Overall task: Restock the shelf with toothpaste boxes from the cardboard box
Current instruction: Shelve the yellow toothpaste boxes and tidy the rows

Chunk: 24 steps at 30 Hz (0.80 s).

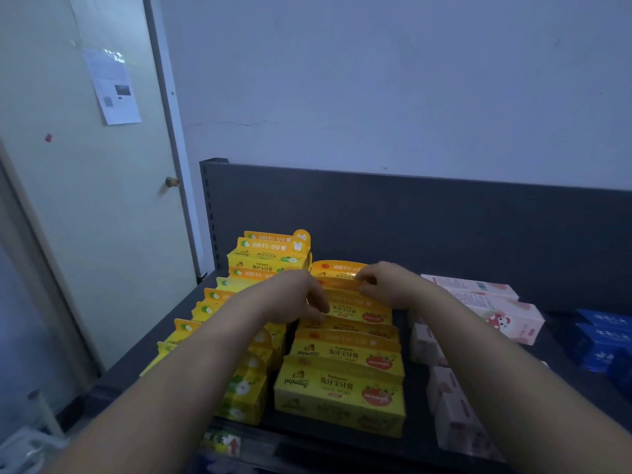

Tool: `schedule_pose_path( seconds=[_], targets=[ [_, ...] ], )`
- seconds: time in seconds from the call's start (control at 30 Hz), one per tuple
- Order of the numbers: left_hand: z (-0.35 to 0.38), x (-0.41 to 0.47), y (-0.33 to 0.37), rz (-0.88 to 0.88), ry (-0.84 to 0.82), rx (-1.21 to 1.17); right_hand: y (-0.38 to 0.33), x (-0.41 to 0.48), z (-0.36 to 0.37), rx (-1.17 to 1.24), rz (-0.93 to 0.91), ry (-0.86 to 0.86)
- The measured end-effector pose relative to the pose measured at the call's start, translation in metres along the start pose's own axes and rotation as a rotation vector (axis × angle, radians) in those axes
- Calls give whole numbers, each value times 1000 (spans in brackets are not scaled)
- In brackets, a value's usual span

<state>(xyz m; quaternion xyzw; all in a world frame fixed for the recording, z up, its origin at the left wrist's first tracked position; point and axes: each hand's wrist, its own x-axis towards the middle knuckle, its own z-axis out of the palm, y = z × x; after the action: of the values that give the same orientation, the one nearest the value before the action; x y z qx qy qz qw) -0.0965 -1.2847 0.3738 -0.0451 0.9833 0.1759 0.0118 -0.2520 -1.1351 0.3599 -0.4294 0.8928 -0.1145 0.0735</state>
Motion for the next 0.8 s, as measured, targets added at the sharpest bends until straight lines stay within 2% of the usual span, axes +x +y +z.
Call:
schedule_pose_path(
  seconds=[0.27, 0.57, 0.8],
  targets=[
    [3, -2, 1, -9, 14, 45, 1, -6, 6, 66, 41, 27],
    [3, -10, -1, -5, 5, -9, 1, -14, 6, 32, 15, 7],
    [-6, 6, -9, -27, 152, -19, 6, -2, -2, 26, 15, 133]
  ],
)
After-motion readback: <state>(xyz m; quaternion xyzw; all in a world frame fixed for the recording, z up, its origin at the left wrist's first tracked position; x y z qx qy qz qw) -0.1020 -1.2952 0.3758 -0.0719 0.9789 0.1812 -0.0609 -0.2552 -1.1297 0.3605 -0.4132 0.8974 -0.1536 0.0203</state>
